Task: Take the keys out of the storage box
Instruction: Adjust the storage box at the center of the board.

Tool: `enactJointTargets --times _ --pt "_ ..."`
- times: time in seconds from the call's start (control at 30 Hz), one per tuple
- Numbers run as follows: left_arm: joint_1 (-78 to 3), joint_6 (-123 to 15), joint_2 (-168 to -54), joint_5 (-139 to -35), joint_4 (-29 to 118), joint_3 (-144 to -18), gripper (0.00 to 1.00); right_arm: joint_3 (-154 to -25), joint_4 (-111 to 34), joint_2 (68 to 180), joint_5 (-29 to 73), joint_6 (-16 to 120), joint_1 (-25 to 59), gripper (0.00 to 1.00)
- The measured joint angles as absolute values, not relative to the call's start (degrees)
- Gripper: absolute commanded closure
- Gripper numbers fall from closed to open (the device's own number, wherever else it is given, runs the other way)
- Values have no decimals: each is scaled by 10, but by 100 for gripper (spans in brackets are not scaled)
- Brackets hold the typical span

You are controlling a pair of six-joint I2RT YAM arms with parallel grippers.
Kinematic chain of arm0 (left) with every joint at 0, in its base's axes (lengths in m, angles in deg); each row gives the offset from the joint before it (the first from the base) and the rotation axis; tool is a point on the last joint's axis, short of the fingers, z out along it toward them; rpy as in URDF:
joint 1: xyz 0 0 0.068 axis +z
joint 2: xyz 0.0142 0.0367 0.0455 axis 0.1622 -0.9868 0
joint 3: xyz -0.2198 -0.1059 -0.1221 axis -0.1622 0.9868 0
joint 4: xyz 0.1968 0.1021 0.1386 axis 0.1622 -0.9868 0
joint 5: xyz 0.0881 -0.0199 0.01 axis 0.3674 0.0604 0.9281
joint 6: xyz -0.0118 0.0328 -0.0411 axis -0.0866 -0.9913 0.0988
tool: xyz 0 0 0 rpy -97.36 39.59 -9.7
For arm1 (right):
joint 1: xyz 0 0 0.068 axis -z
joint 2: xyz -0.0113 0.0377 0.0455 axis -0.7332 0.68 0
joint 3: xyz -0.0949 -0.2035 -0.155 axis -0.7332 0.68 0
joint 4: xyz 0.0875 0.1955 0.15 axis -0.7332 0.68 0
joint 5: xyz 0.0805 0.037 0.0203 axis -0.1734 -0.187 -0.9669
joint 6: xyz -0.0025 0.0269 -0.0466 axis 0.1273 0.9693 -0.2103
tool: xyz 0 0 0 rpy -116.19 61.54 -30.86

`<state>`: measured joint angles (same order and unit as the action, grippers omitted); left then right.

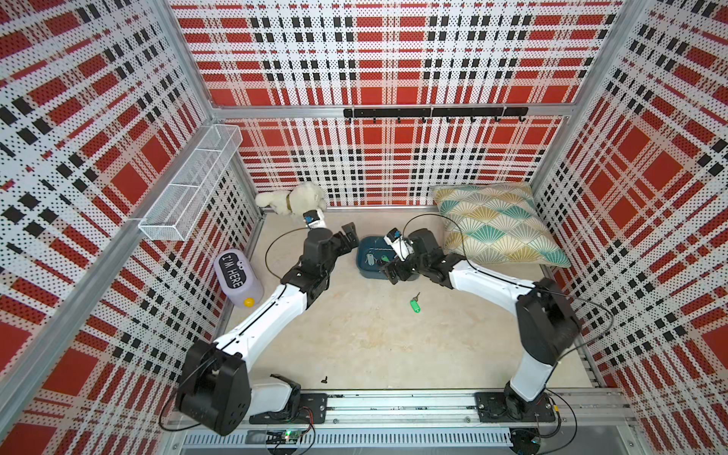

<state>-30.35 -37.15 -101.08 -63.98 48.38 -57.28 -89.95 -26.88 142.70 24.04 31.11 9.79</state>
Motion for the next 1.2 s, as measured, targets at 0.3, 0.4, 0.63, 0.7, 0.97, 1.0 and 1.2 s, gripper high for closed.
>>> enactJointTargets --times 0.3,0.4,0.63,0.7,0.97,1.0,1.2 --pt "-244 -355 -958 -705 490 -464 1 -1028 -168 1555 211 228 94 17" --pt "-243 -356 -947 -714 498 -464 1 -1040 -153 1561 203 215 94 31" --pt "-243 -357 -947 -723 500 -464 1 -1061 -126 1584 175 195 94 66" --pt "-243 -357 -945 -723 499 -464 1 -1066 -118 1590 164 191 94 70" --pt "-245 -358 -931 -719 499 -464 1 -1086 -94 1590 133 183 94 96" --pt "-245 -358 -931 -717 498 -464 1 -1092 -89 1590 126 184 95 96" --pt "-245 -358 -926 -712 495 -464 1 -1109 -48 1581 63 191 97 100"
